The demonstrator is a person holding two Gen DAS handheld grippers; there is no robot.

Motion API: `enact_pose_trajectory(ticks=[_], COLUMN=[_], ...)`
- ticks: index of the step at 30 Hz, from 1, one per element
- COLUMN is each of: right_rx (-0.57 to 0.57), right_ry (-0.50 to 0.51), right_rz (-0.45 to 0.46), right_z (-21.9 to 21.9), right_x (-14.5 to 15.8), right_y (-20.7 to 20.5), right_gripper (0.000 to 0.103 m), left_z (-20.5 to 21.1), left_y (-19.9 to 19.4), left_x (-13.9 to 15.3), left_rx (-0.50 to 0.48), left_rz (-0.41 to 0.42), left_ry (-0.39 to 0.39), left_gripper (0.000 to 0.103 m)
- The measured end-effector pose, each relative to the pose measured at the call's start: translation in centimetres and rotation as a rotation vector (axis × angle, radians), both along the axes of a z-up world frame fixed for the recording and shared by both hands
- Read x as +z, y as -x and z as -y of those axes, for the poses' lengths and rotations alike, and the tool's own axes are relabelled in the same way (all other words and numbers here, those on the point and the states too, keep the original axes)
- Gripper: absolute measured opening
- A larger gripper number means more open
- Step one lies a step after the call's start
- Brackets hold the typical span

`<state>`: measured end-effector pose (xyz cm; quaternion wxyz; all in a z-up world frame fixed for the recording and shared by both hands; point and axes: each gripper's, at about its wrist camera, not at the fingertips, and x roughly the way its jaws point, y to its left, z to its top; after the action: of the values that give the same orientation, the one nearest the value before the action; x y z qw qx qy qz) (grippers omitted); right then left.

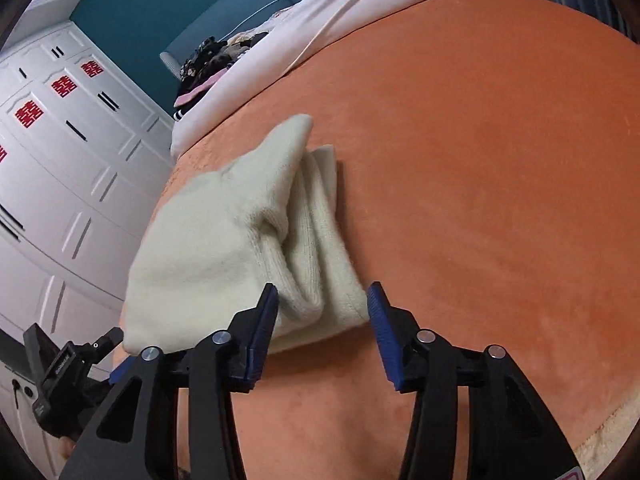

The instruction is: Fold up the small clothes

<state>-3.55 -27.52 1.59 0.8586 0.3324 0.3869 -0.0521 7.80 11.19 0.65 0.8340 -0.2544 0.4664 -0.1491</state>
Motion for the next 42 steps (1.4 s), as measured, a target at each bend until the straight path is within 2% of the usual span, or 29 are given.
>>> enact_pose_trajectory(ticks=[4, 7, 8, 9, 10, 11, 12, 13, 16, 17, 19, 20, 22, 24, 28, 30, 31, 32, 34, 35, 36, 37, 38, 39, 40, 42], right_rx=[-0.003, 0.02, 0.024, 0.044, 0.067, 0.066, 0.072, 0.098, 0.135, 0.144, 0.168, 0.178, 0.166, 0.129, 0.079, 0.086, 0.094, 0.108, 0.119, 0.121, 0.112, 0.109, 0.114, 0.119, 0.128, 0.134], right_ry=[-0.045, -0.083, -0.092, -0.118, -0.146, -0.115, -0.071, -0.052, 0.017, 0.044, 0.072, 0.089, 0.082, 0.073, 0.111, 0.085, 0.066, 0.037, -0.033, -0.076, -0.091, -0.074, -0.047, -0.023, -0.009, 0.028], right_rz=[-0.023, -0.094, -0.129, -0.147, -0.146, -0.148, -0.127, -0.071, 0.02, 0.013, -0.111, -0.184, -0.138, -0.135, -0.116, -0.122, -0.133, -0.143, -0.158, -0.162, -0.164, -0.153, -0.132, -0.092, -0.037, 0.066], right_z=[0.5, -0.5, -0.8, -1.2, -1.5, -1.9, -2.2, -2.5, -3.0, -3.2, -3.5, -3.7, -3.6, -3.1, -1.8, -1.4, -1.4, -1.4, -1.4, -1.3, -1.4, -1.5, -2.1, -2.5, -2.8, -3.3], right_x=[-0.6, -3.7, -4.7, -5.6, -6.0, -5.5, -4.3, -2.7, 0.4, 0.1, -3.0, -5.0, -4.8, -4.0, -3.1, -3.4, -3.9, -4.2, -5.4, -6.0, -6.2, -5.8, -4.8, -3.5, -1.9, 1.3], right_y=[-2.1, -5.7, -6.5, -7.2, -7.7, -8.0, -8.0, -7.8, -6.8, -6.7, -7.6, -7.9, -6.9, -6.4, -6.8, -8.1, -9.1, -9.8, -11.0, -11.4, -11.6, -11.8, -12.0, -12.0, -11.8, -11.3], right_gripper=[0.071, 0.076, 0.076, 0.074, 0.059, 0.056, 0.042, 0.026, 0.026, 0.026, 0.028, 0.031, 0.04, 0.044, 0.064, 0.07, 0.073, 0.073, 0.073, 0.072, 0.065, 0.051, 0.045, 0.038, 0.035, 0.033], left_z=[1.1, 3.2, 3.8, 4.3, 4.8, 5.2, 5.2, 5.3, 5.5, 5.5, 5.7, 5.9, 6.5, 6.8, 7.5, 7.6, 7.6, 7.8, 7.9, 8.0, 8.1, 8.2, 8.4, 8.7, 9.0, 9.0], left_y=[-1.2, -2.1, -2.2, -2.6, -3.1, -3.5, -3.5, -3.2, -2.5, -2.6, -3.1, -3.1, -2.7, -2.2, -1.7, -2.1, -2.2, -2.5, -3.3, -3.8, -4.1, -4.4, -4.7, -5.0, -5.1, -5.2], left_x=[-0.9, -1.7, -2.5, -3.3, -4.1, -4.4, -3.8, -2.7, -0.2, -0.2, -1.6, -2.3, -2.1, -1.6, -1.2, -1.3, -1.2, -1.3, -1.8, -2.2, -2.6, -2.8, -2.6, -2.3, -1.4, 0.6], left_rx=[-0.026, -0.074, -0.084, -0.091, -0.115, -0.14, -0.141, -0.149, -0.175, -0.179, -0.198, -0.208, -0.21, -0.219, -0.205, -0.195, -0.186, -0.177, -0.178, -0.187, -0.193, -0.203, -0.227, -0.235, -0.246, -0.25], left_rz=[-0.024, -0.035, -0.053, -0.084, -0.111, -0.123, -0.114, -0.082, 0.001, 0.001, -0.034, -0.051, -0.029, -0.014, -0.026, -0.033, -0.038, -0.037, -0.044, -0.06, -0.074, -0.074, -0.065, -0.059, -0.031, 0.039], left_ry=[0.015, 0.01, -0.007, -0.031, -0.04, -0.029, -0.036, -0.041, -0.134, -0.153, -0.202, -0.219, -0.253, -0.285, -0.278, -0.273, -0.275, -0.274, -0.266, -0.258, -0.241, -0.214, -0.182, -0.198, -0.207, -0.191], left_gripper=[0.083, 0.089, 0.088, 0.083, 0.061, 0.049, 0.046, 0.038, 0.033, 0.033, 0.034, 0.035, 0.036, 0.037, 0.04, 0.051, 0.065, 0.075, 0.079, 0.083, 0.083, 0.079, 0.065, 0.063, 0.055, 0.049])
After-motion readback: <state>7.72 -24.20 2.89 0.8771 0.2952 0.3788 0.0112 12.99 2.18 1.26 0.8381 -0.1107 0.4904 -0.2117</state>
